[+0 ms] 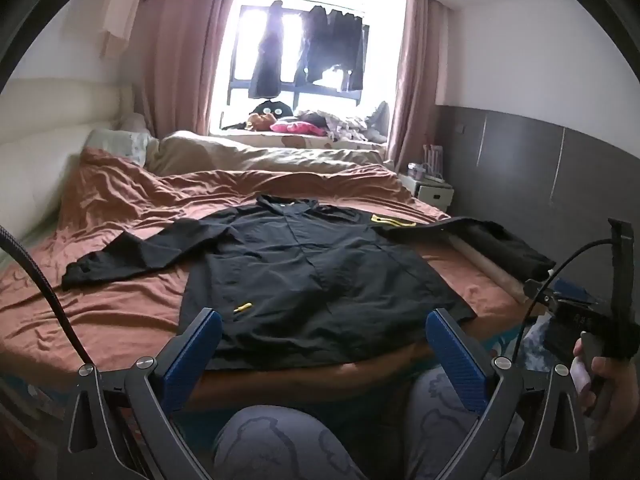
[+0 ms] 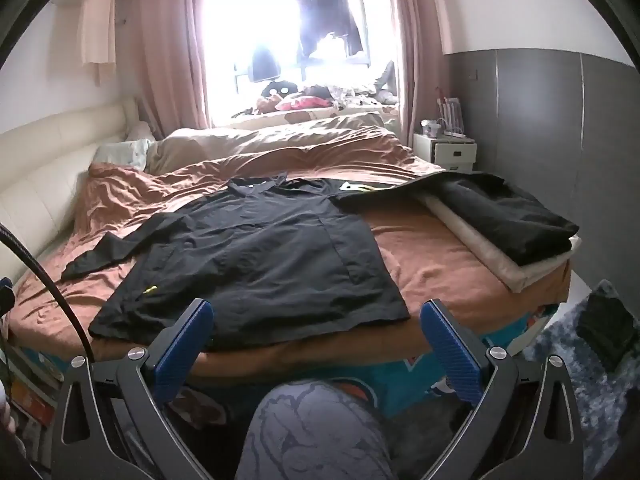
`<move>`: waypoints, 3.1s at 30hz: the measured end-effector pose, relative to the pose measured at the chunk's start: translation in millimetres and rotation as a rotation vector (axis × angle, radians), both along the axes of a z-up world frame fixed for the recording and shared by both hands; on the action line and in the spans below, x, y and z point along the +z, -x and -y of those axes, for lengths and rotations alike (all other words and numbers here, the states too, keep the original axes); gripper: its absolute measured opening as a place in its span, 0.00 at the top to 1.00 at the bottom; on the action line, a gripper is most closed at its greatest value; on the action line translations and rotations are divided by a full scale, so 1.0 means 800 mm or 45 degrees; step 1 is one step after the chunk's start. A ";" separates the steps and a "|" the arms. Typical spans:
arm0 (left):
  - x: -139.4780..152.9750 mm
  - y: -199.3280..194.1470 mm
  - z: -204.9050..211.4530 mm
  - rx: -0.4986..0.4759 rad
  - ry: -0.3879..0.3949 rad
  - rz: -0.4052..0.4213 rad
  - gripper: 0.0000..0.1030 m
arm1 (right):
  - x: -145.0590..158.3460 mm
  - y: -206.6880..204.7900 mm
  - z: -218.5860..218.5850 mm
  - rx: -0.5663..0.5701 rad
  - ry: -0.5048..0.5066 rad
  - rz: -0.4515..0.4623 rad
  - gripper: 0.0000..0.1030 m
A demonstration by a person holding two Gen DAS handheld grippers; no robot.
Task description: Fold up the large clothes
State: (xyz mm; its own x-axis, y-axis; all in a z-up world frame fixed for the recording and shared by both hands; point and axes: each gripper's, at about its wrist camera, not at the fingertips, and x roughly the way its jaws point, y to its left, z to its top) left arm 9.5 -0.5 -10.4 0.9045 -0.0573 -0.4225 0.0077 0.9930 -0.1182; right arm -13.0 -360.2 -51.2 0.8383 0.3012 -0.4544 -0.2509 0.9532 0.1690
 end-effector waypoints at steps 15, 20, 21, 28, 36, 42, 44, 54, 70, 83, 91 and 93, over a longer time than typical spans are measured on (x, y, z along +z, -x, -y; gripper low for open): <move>-0.002 -0.005 -0.003 -0.012 0.037 0.000 0.00 | 0.000 0.012 -0.005 -0.045 0.033 0.033 0.00; -0.003 -0.004 -0.003 -0.022 0.044 0.000 0.01 | 0.002 0.017 -0.005 -0.058 0.036 0.038 0.00; -0.003 -0.003 -0.003 -0.027 0.044 0.003 0.00 | 0.003 0.018 -0.005 -0.064 0.035 0.042 0.00; -0.005 0.003 -0.007 -0.051 0.053 0.009 0.01 | 0.005 0.022 -0.002 -0.083 0.040 0.043 0.00; -0.005 0.007 -0.006 -0.054 0.063 0.005 0.01 | 0.003 0.022 0.001 -0.082 0.035 0.048 0.00; -0.003 0.013 -0.004 -0.059 0.044 0.006 0.00 | 0.001 0.023 0.003 -0.088 0.016 0.033 0.00; -0.001 0.016 -0.002 -0.059 0.039 0.010 0.00 | 0.000 0.024 0.004 -0.086 0.008 0.030 0.00; 0.001 0.020 0.002 -0.059 0.034 0.013 0.00 | 0.000 0.023 0.005 -0.072 0.010 0.034 0.00; 0.017 -0.019 -0.024 -0.002 0.025 -0.038 0.01 | 0.001 -0.028 -0.020 -0.012 0.012 0.021 0.00; 0.005 -0.099 -0.108 0.163 0.056 -0.104 0.01 | 0.004 -0.134 -0.076 0.114 0.004 -0.025 0.00; 0.001 -0.147 -0.168 0.276 0.084 -0.147 0.01 | 0.009 -0.207 -0.110 0.209 -0.012 -0.065 0.00; -0.002 -0.156 -0.185 0.310 0.095 -0.156 0.01 | 0.009 -0.224 -0.116 0.241 -0.021 -0.075 0.00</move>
